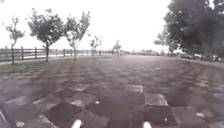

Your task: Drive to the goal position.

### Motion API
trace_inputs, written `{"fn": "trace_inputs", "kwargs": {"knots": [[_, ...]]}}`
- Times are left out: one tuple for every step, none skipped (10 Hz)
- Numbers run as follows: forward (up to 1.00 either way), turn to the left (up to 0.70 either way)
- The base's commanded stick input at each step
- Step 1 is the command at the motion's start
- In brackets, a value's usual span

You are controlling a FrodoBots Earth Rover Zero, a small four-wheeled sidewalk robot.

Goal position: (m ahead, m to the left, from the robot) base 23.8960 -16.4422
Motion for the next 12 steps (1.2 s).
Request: {"fn": "trace_inputs", "kwargs": {"knots": [[0.85, 0.0], [0.85, 0.0], [0.85, 0.0], [0.85, 0.0], [0.85, 0.0], [0.85, 0.0], [0.85, 0.0], [0.85, 0.0], [0.85, -0.06], [0.85, -0.2], [0.85, -0.34], [0.85, -0.34]]}}
